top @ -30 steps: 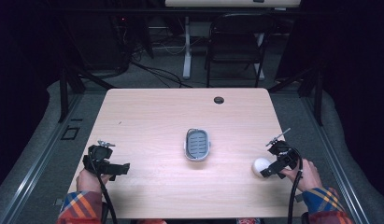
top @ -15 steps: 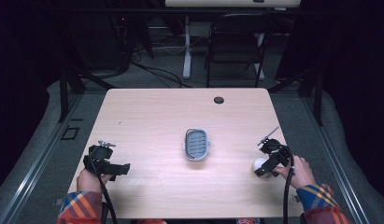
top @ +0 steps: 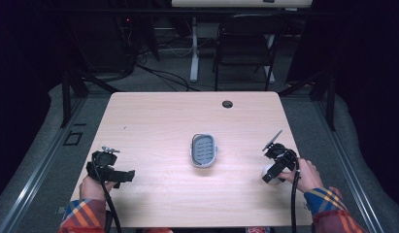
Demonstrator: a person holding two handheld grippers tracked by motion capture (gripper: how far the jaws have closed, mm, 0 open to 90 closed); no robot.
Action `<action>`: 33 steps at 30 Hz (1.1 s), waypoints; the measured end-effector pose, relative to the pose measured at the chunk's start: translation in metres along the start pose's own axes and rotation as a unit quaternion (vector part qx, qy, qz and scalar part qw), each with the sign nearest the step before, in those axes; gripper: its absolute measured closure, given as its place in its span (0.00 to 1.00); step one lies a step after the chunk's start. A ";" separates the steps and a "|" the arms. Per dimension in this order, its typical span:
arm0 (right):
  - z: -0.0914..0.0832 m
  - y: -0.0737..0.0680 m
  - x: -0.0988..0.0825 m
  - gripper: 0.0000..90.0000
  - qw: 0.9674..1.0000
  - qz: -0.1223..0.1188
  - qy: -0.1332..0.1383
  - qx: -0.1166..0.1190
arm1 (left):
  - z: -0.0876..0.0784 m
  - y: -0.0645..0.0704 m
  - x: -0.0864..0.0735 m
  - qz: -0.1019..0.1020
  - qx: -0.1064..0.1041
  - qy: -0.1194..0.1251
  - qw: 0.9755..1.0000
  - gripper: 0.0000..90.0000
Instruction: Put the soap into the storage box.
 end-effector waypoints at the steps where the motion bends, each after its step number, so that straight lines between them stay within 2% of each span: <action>1: -0.001 0.001 0.000 0.08 1.000 -0.007 -0.010 0.000 | 0.000 0.000 0.000 -0.002 -0.001 0.001 1.000 0.00; 3: 0.002 0.000 -0.001 0.13 1.000 -0.005 -0.007 -0.010 | 0.000 0.000 0.000 0.000 -0.001 0.001 1.000 0.00; 4: 0.000 0.001 0.001 0.15 0.999 -0.019 -0.029 -0.010 | 0.000 0.000 0.000 0.000 -0.001 0.001 1.000 0.00; 5: 0.000 0.001 0.001 0.15 0.999 -0.023 -0.032 -0.010 | 0.000 0.000 0.000 -0.001 -0.002 0.000 1.000 0.00; 6: 0.004 -0.002 -0.001 0.16 1.000 -0.005 -0.009 -0.008 | 0.000 0.000 0.000 0.000 -0.002 -0.001 1.000 0.00; 8: 0.004 -0.002 0.000 0.17 1.000 -0.006 -0.009 -0.010 | 0.000 0.000 0.000 -0.001 -0.002 -0.001 1.000 0.00; 9: 0.001 0.000 0.001 0.18 0.999 -0.022 -0.029 -0.014 | 0.000 0.000 0.000 -0.001 -0.002 -0.001 1.000 0.00; 10: 0.001 0.000 0.001 0.20 0.999 -0.025 -0.033 -0.015 | 0.000 0.000 0.000 -0.001 -0.002 -0.001 1.000 0.00; 13: 0.002 -0.001 0.001 0.24 0.999 -0.020 -0.028 -0.018 | 0.000 0.001 0.000 -0.001 -0.003 -0.002 1.000 0.00; 14: 0.005 -0.003 0.000 0.25 1.000 -0.008 -0.013 -0.020 | 0.001 0.001 0.000 -0.001 -0.004 -0.003 1.000 0.00; 15: 0.005 -0.003 0.000 0.25 1.000 -0.011 -0.015 -0.023 | 0.001 0.001 0.000 0.000 -0.004 -0.004 1.000 0.00; 16: 0.004 -0.002 0.001 0.25 0.999 -0.021 -0.029 -0.025 | 0.000 0.001 0.000 0.001 -0.004 -0.005 1.000 0.00; 19: 0.005 -0.001 0.000 0.27 0.999 -0.024 -0.029 -0.022 | 0.000 0.001 0.000 0.001 -0.004 -0.004 1.000 0.00; 20: 0.007 -0.003 -0.001 0.27 1.000 -0.013 -0.015 -0.023 | 0.000 0.001 0.000 0.002 -0.004 -0.004 1.000 0.00; 21: 0.006 -0.003 0.000 0.27 0.999 -0.020 -0.022 -0.024 | 0.000 0.001 0.000 0.002 -0.004 -0.004 1.000 0.00; 25: 0.007 -0.004 0.000 0.27 0.999 -0.018 -0.020 -0.026 | 0.000 0.001 0.000 0.003 -0.005 -0.005 1.000 0.00; 26: 0.007 -0.003 0.000 0.27 0.999 -0.030 -0.030 -0.030 | 0.000 0.001 0.000 0.001 -0.007 -0.003 1.000 0.00; 28: 0.007 -0.004 0.000 0.27 0.999 -0.028 -0.032 -0.029 | 0.000 0.001 0.000 0.004 -0.008 -0.005 1.000 0.00; 33: 0.009 -0.004 -0.001 0.27 0.999 -0.029 -0.018 -0.029 | 0.000 0.002 0.000 0.005 -0.008 -0.005 1.000 0.00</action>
Point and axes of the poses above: each handheld gripper's, and its own axes: z roughly forward along the jaws, x roughly out of its top, y roughly to its right, the point moved 2 cm from there along z, roughly forward along the jaws, and after that the axes turned 11 degrees about y, right-handed, at the moved point
